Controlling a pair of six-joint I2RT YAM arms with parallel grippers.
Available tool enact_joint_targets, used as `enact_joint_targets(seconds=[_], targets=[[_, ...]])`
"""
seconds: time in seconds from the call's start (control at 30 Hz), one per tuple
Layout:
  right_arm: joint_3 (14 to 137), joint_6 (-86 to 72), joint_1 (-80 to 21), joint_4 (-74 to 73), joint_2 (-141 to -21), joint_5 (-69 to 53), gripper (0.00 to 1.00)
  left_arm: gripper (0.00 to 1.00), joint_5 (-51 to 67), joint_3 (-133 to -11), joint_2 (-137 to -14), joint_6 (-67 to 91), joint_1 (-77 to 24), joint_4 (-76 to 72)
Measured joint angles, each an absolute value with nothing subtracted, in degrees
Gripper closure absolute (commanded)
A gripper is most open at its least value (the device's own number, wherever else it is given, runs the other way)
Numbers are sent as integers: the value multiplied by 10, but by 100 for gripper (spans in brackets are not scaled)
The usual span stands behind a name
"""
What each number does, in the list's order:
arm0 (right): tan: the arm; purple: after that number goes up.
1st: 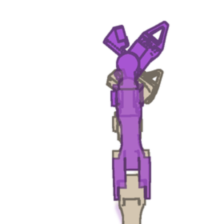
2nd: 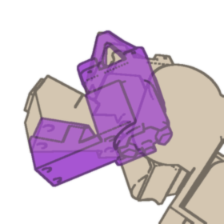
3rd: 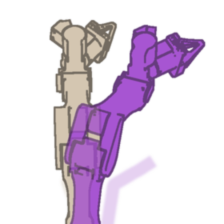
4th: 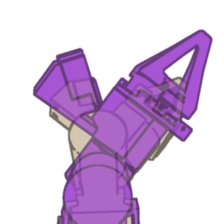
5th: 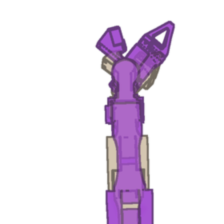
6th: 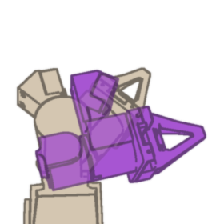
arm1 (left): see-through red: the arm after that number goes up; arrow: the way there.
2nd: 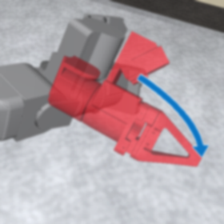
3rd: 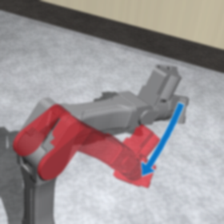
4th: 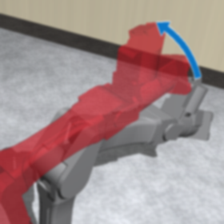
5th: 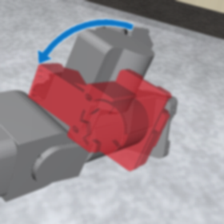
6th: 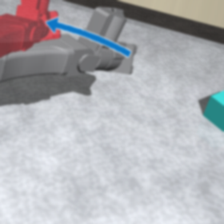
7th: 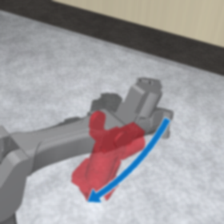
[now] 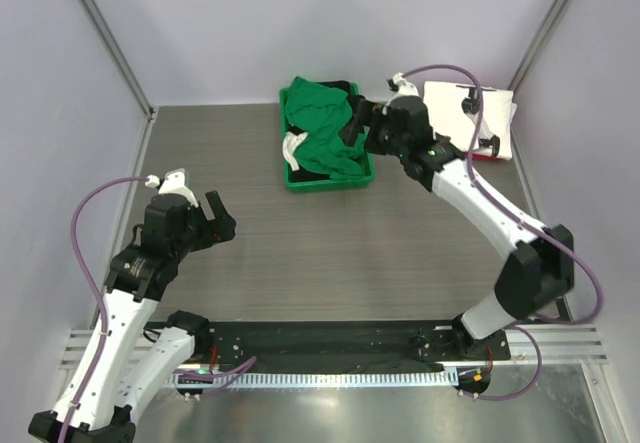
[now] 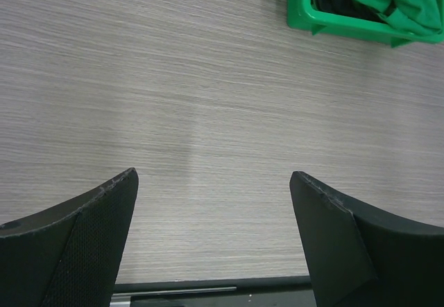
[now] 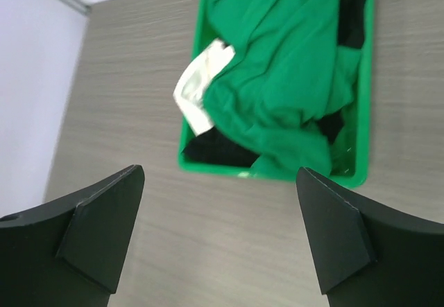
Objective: Fold and stack the t-shirts
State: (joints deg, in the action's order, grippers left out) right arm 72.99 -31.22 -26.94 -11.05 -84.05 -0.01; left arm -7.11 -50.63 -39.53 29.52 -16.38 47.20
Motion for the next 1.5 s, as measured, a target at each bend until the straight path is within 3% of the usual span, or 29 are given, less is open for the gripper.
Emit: enact_joint_targets(seconds=[0.2, 0.47, 0.57, 0.6, 0.67, 0.77, 1.03, 1.17, 1.3, 1.33, 1.37, 1.4, 1.43, 1.47, 1.5], targets=[[902, -270, -269, -203, -1030, 43, 14, 10, -81, -506, -395, 295, -164, 474], [989, -239, -275, -294, -1202, 43, 26, 10, -86, -506, -391, 295, -164, 474], [990, -231, -283, -314, -1209, 43, 46, 10, -86, -506, -391, 295, -164, 474], [994, -227, -285, -319, -1209, 43, 67, 10, -86, -506, -391, 295, -164, 474], [1005, -223, -288, -320, -1209, 43, 86, 10, -86, -506, -391, 295, -164, 474], [1020, -217, -290, -326, -1206, 43, 98, 10, -86, -506, -391, 295, -164, 474], [1179, -194, -302, -423, -1171, 50, 99, 10, -86, -506, -392, 295, -164, 474], [1265, -175, -334, -437, -1072, 47, 99, 11, -86, -506, -393, 296, -164, 474], [1263, -167, -384, -409, -913, 7, 99, 11, -87, -506, -393, 296, -164, 474], [1247, -167, -391, -400, -872, -5, 99, 11, -88, -506, -392, 296, -164, 474], [1221, -168, -393, -386, -827, -14, 92, 11, -89, -506, -392, 296, -164, 474], [1187, -169, -391, -369, -788, -17, 75, 11, -90, -506, -392, 296, -164, 474], [1157, -173, -388, -364, -747, -16, 49, 11, -90, -506, -392, 296, -164, 474], [1127, -177, -384, -356, -714, -13, 12, 11, -90, -506, -392, 296, -164, 474], [1094, -178, -382, -345, -689, -6, 2, 11, -90, -506, -392, 296, -164, 474]])
